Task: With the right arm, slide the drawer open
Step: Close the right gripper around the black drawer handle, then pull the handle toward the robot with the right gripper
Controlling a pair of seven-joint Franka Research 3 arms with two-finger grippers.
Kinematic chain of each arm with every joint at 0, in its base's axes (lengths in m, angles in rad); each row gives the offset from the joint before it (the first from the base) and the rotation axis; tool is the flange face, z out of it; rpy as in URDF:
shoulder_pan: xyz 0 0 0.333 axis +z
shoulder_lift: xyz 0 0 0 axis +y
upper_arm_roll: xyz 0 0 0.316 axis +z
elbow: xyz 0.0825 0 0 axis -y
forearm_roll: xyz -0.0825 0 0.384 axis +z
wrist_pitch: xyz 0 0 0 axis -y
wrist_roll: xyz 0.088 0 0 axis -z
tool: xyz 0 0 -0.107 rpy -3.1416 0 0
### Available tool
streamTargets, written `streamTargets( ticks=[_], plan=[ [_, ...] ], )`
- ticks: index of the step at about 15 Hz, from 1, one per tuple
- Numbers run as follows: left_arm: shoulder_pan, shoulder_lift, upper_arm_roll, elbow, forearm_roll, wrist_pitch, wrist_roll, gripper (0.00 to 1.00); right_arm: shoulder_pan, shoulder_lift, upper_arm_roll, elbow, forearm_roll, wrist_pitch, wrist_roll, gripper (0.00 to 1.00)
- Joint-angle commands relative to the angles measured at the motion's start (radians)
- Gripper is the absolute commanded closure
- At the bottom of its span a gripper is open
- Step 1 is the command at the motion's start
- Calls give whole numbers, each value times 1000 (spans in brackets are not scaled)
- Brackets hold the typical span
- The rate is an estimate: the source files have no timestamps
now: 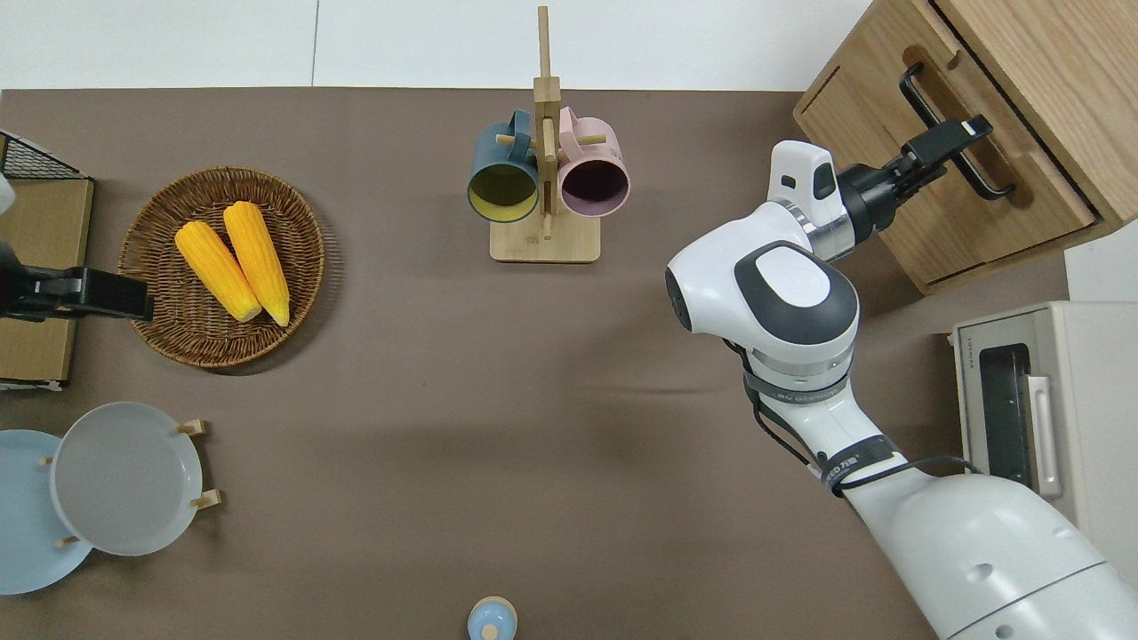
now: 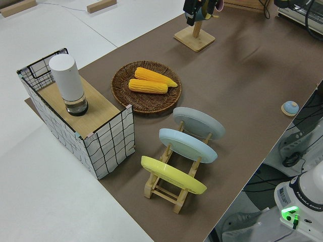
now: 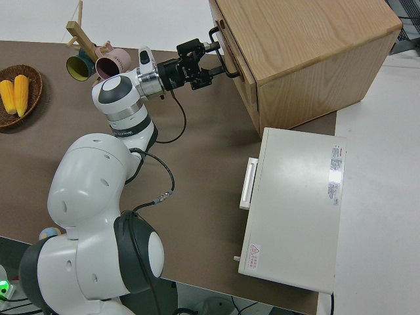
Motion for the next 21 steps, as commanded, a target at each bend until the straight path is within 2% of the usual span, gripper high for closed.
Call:
streamTargets(
  ticks=[1, 2, 4, 8, 13, 21],
  plan=[
    [-17, 12, 16, 20, 15, 1, 6, 5, -14, 0, -3, -11, -39, 29, 12, 720],
    [-17, 12, 16, 20, 14, 1, 6, 2, -12, 0, -3, -9, -38, 29, 9, 896],
    [-17, 12, 16, 20, 14, 1, 6, 5, -6, -2, -3, -8, -28, 23, 9, 992],
    [-17, 12, 16, 20, 14, 1, 6, 2, 14, -5, -1, -8, -21, 8, 6, 1000],
    [-17, 12, 16, 20, 14, 1, 6, 5, 52, -19, 8, -6, 80, -49, 7, 1000],
    [-17, 12, 16, 20, 14, 1, 6, 5, 169, -34, 16, -1, 159, -167, 3, 1000]
  ],
)
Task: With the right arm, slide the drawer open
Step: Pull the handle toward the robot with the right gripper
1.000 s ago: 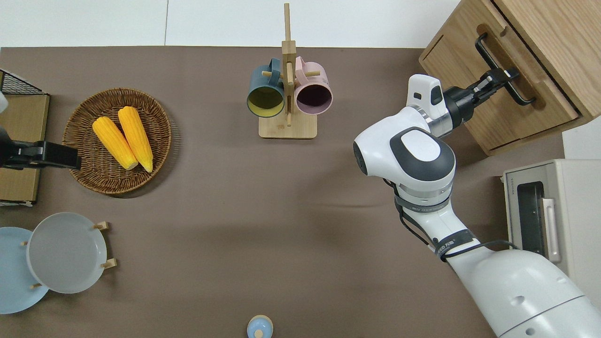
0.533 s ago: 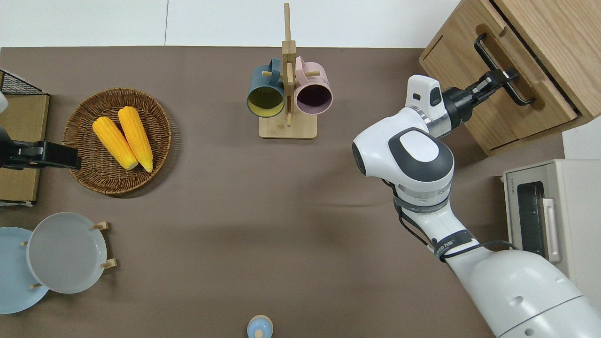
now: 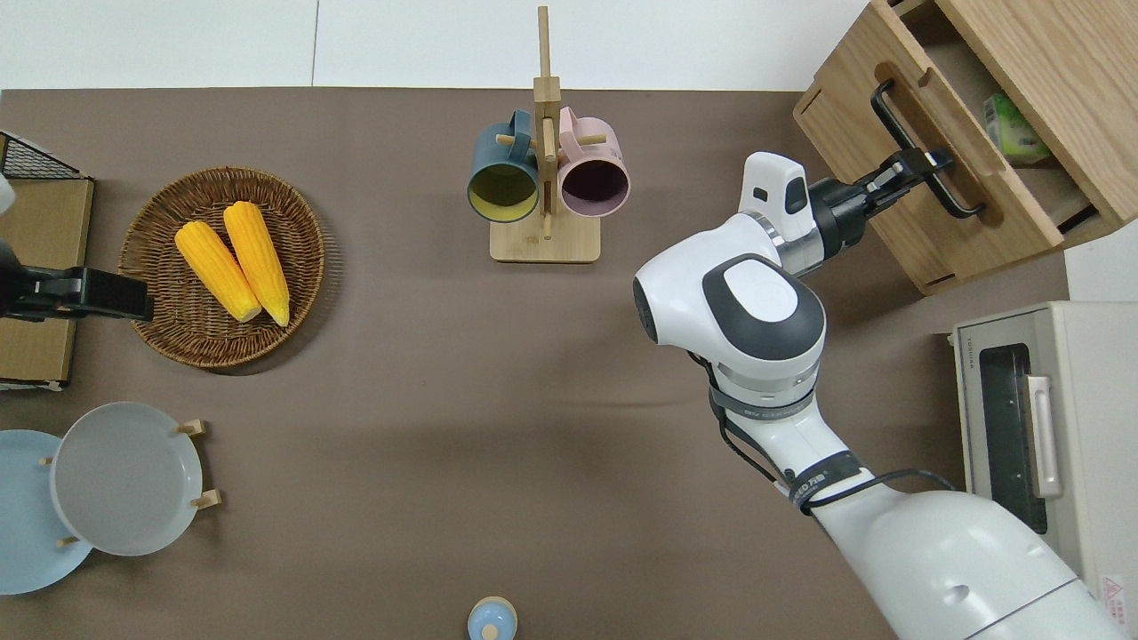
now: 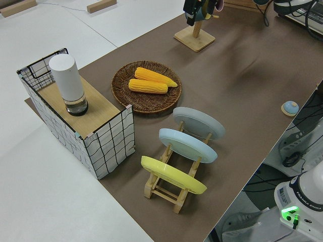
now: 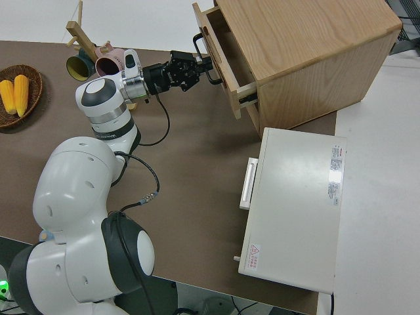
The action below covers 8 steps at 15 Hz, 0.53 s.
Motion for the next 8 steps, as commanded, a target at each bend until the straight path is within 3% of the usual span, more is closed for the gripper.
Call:
streamTargets(
  ticks=[1, 8],
  plan=[
    [-17, 12, 16, 20, 14, 1, 6, 5, 58, -23, -1, 0, 32, -54, -20, 1000],
    [-17, 12, 16, 20, 14, 1, 6, 5, 149, -30, 0, 8, 80, -130, -32, 1000]
  ],
)
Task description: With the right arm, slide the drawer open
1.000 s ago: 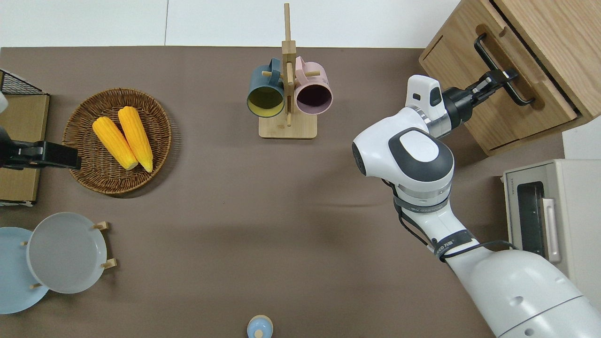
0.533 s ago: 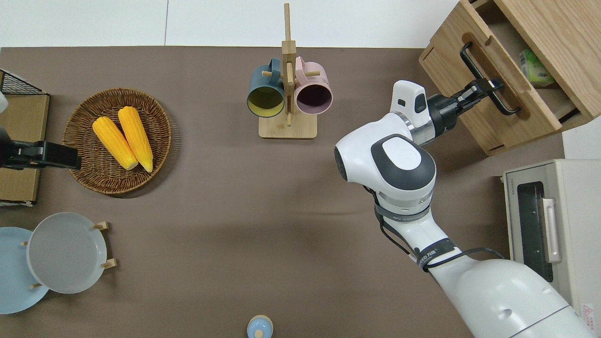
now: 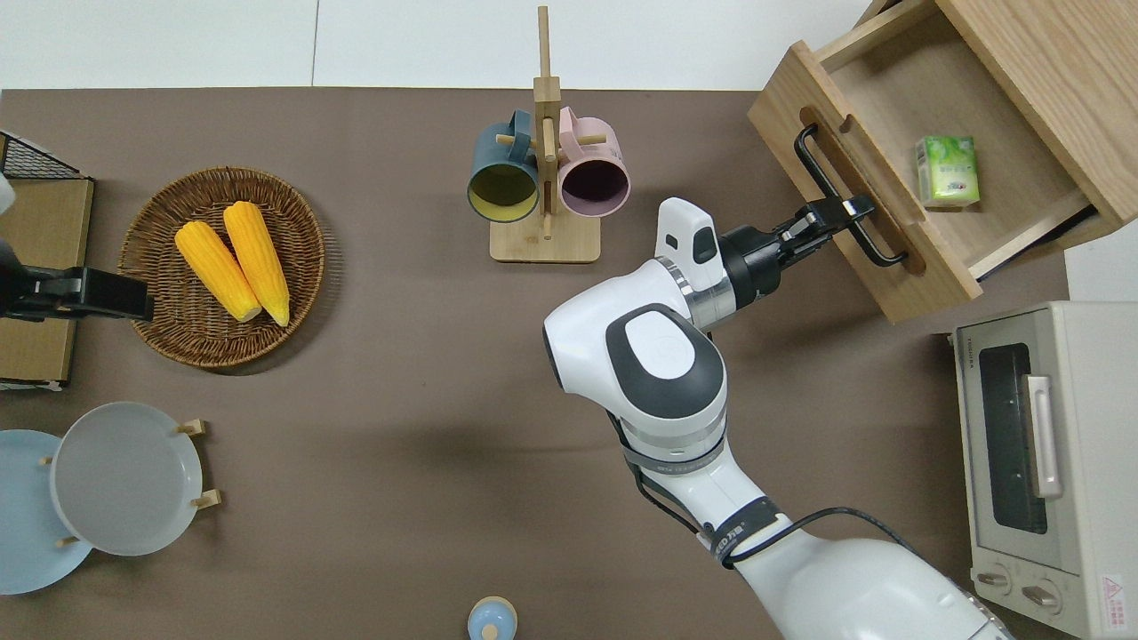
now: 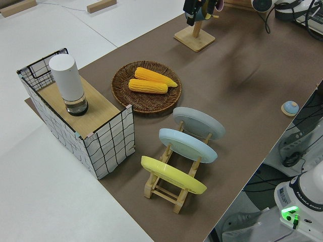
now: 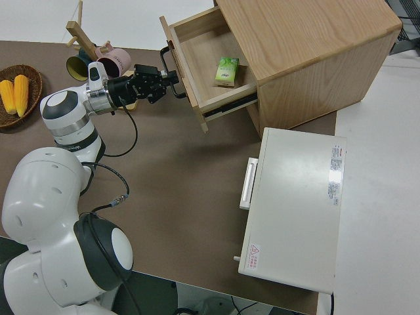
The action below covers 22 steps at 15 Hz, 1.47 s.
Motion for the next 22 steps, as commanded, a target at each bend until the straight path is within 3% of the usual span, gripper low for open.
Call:
streamTargets(
  ticks=[1, 8, 10, 22],
  plan=[
    [-17, 12, 16, 20, 14, 1, 6, 2, 52, -26, -1, 9, 15, -48, -34, 1000],
    [-17, 12, 16, 20, 14, 1, 6, 5, 114, -18, -1, 9, 18, -85, -35, 1000],
    [-17, 12, 16, 20, 15, 1, 6, 2, 135, -12, -1, 12, 37, -125, -34, 1000],
    [-17, 12, 16, 20, 14, 1, 6, 5, 220, 4, -1, 75, 104, -199, -45, 1000]
  ],
)
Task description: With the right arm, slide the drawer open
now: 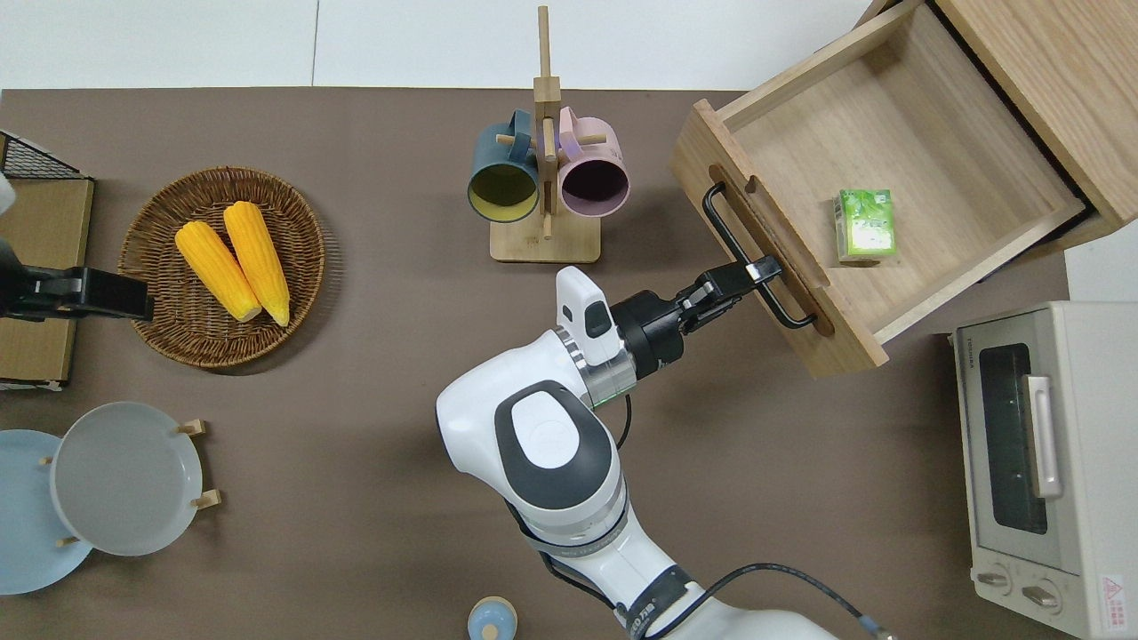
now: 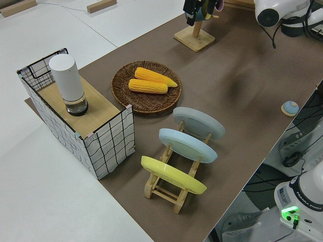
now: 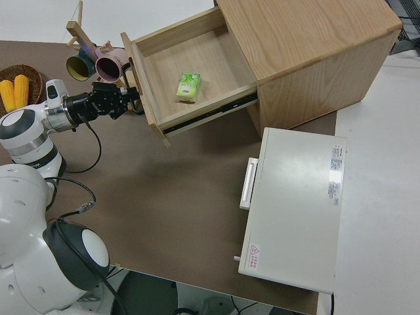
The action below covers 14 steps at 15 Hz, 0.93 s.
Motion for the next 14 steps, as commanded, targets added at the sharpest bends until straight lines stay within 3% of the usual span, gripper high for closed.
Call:
streamTargets(
  ticks=[1, 4, 7, 11, 12, 14],
  plan=[
    [-17, 12, 16, 20, 15, 1, 6, 5, 41, 6, 0, 48, 7, -77, -47, 1000],
    [-17, 12, 16, 20, 14, 1, 6, 2, 41, 7, 0, 48, 3, -80, -47, 1000],
    [-17, 12, 16, 20, 15, 1, 6, 2, 37, 7, -2, 41, -11, -65, -46, 865],
    [-17, 12, 16, 20, 15, 1, 6, 2, 25, 18, -8, 41, -60, -56, -52, 840],
    [-17, 12, 16, 20, 14, 1, 6, 2, 27, 18, -8, 41, -60, -57, -49, 777],
    [-17, 12, 16, 20, 15, 1, 6, 2, 28, 20, -8, 41, -60, -56, -38, 400]
  ],
)
